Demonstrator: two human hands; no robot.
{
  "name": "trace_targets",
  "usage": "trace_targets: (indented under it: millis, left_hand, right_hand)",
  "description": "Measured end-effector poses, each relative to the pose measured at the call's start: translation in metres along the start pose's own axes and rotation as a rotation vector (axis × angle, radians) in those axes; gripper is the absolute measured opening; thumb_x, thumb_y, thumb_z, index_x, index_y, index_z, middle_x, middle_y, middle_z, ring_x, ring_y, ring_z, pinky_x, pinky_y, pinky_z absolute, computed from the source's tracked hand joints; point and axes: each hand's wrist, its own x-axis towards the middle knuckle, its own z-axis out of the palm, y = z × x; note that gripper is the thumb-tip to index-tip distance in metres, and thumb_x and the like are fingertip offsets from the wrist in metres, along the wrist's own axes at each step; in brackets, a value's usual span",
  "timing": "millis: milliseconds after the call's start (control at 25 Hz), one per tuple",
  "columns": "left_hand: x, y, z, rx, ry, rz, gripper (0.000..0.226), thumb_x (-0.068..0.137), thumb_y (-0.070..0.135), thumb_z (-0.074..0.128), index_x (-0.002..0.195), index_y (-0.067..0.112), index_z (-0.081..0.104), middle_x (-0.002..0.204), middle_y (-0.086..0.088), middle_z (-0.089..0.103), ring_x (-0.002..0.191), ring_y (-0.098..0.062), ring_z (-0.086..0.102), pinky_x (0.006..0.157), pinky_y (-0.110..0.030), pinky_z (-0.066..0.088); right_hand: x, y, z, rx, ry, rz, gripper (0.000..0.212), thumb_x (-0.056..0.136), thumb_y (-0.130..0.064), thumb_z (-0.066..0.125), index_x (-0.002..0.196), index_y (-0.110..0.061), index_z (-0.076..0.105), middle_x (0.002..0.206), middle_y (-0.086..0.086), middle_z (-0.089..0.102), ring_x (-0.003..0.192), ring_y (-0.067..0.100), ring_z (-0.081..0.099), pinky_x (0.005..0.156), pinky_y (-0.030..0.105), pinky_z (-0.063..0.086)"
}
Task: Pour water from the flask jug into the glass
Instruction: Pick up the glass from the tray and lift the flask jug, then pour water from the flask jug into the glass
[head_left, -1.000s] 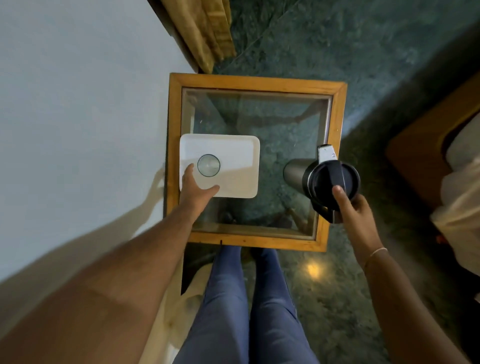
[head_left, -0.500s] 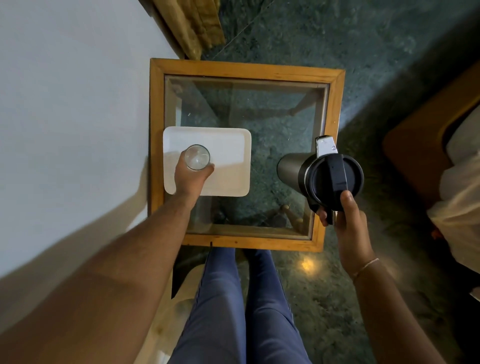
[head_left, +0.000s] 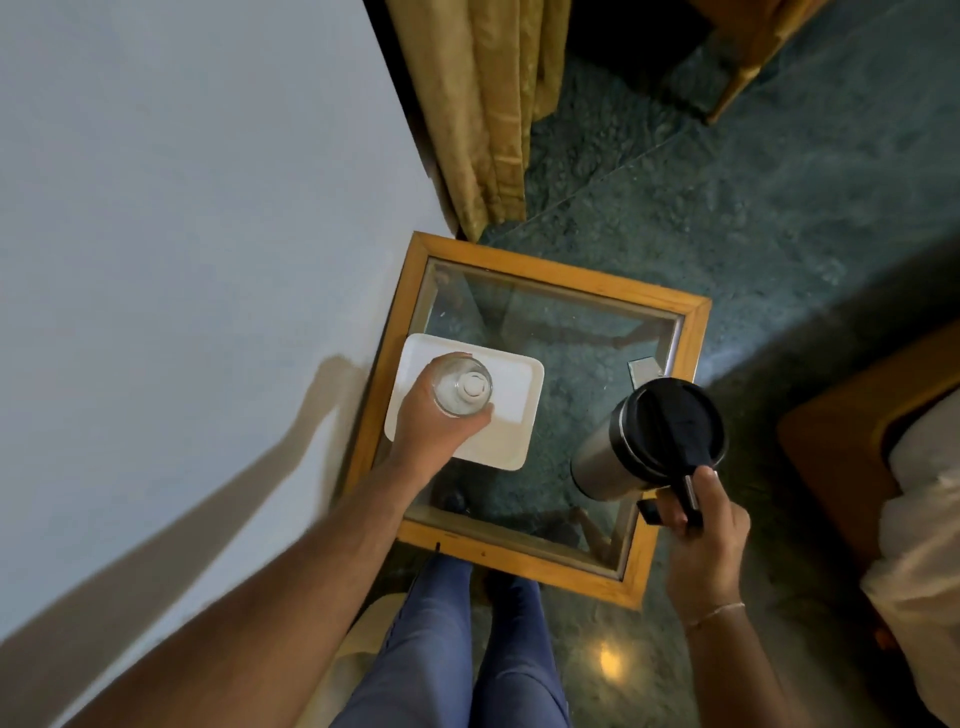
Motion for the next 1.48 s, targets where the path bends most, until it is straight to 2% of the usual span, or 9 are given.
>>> trace_targets:
  millis: [280,360,480,640,800,920,1040,1200,1480]
  left_hand:
    - [-0.062,0.097,-0.062,0.023,-0.059,0.219,0.066,0.077,0.046,0.102,0.119,0.06,0.053,0.126,0.031,0.059,0.113,-0.002,0.061,0.09,-0.009,0.05]
    - [-0.083,0.139,-0.085,-0.023,-0.051,0.312,0.064,0.07,0.067,0.095,0.121,0.06,0.056,0.127,0.035,0.06,0.115,-0.001,0.064,0.091,-0.014,0.058]
    - [-0.106,0.199,-0.108,-0.1,-0.064,0.435,0.07,0.069,0.085,0.086,0.125,0.047,0.068,0.126,0.014,0.076,0.112,-0.017,0.075,0.09,-0.04,0.071]
    - [-0.135,0.279,-0.138,-0.089,-0.03,0.624,0.062,0.072,0.08,0.09,0.122,0.051,0.069,0.118,0.021,0.078,0.11,-0.01,0.075,0.091,-0.033,0.069]
    - [-0.159,0.336,-0.174,-0.05,0.041,0.776,0.058,0.063,0.099,0.072,0.113,0.087,0.047,0.107,0.044,0.066,0.116,0.029,0.056,0.078,0.008,0.049]
    - [-0.177,0.36,-0.191,-0.091,0.041,0.822,0.057,0.062,0.095,0.08,0.109,0.083,0.052,0.115,0.035,0.069,0.113,0.027,0.06,0.075,0.004,0.053]
    - [-0.194,0.377,-0.201,-0.124,0.005,0.855,0.053,0.065,0.078,0.088,0.108,0.066,0.062,0.11,0.026,0.078,0.11,0.007,0.072,0.087,-0.014,0.065]
    - [-0.217,0.4,-0.21,-0.19,-0.035,0.914,0.053,0.067,0.067,0.093,0.112,0.054,0.067,0.118,0.035,0.074,0.108,0.008,0.072,0.082,-0.009,0.06]
    - [-0.243,0.435,-0.226,-0.256,-0.021,0.97,0.048,0.069,0.059,0.099,0.109,0.051,0.074,0.108,0.027,0.084,0.098,0.004,0.081,0.075,-0.007,0.061]
  right_hand:
    - [-0.058,-0.144,-0.012,0.064,-0.053,-0.065,0.051,0.081,-0.063,0.069,0.057,-0.019,0.057,0.049,-0.009,0.047,0.046,0.014,0.051,0.057,0.024,0.054]
    - [-0.073,-0.192,-0.018,0.084,-0.053,-0.084,0.057,0.071,-0.062,0.077,0.06,-0.009,0.062,0.047,-0.007,0.05,0.045,0.016,0.053,0.055,0.023,0.054]
    - [-0.089,-0.261,-0.015,-0.012,-0.043,-0.176,0.066,0.065,-0.047,0.083,0.098,0.006,0.06,0.051,-0.014,0.055,0.058,0.018,0.05,0.064,0.028,0.04]
    - [-0.11,-0.361,0.001,0.001,0.015,-0.301,0.015,0.094,0.006,0.064,0.102,-0.008,0.065,0.083,-0.028,0.069,0.073,-0.01,0.066,0.072,0.018,0.051]
    - [-0.138,-0.454,0.027,0.064,-0.07,-0.296,0.022,0.098,-0.024,0.056,0.082,-0.01,0.055,0.057,-0.007,0.069,0.051,0.003,0.066,0.049,0.022,0.051]
    - [-0.161,-0.503,0.037,-0.06,-0.147,-0.472,0.034,0.08,-0.036,0.061,0.057,-0.013,0.071,0.049,0.0,0.063,0.045,0.005,0.064,0.045,0.013,0.051]
    - [-0.186,-0.546,0.044,-0.142,-0.245,-0.581,0.032,0.07,-0.05,0.073,0.054,-0.022,0.072,0.053,0.008,0.057,0.045,0.01,0.061,0.045,0.018,0.052]
    - [-0.204,-0.594,0.052,-0.356,-0.352,-0.65,0.083,0.068,-0.069,0.076,0.07,0.01,0.051,0.058,0.024,0.037,0.05,0.028,0.034,0.048,0.025,0.036]
    - [-0.233,-0.659,0.076,-0.625,-0.347,-0.703,0.072,0.083,-0.07,0.064,0.058,-0.004,0.051,0.049,0.013,0.036,0.045,0.023,0.026,0.047,0.028,0.026]
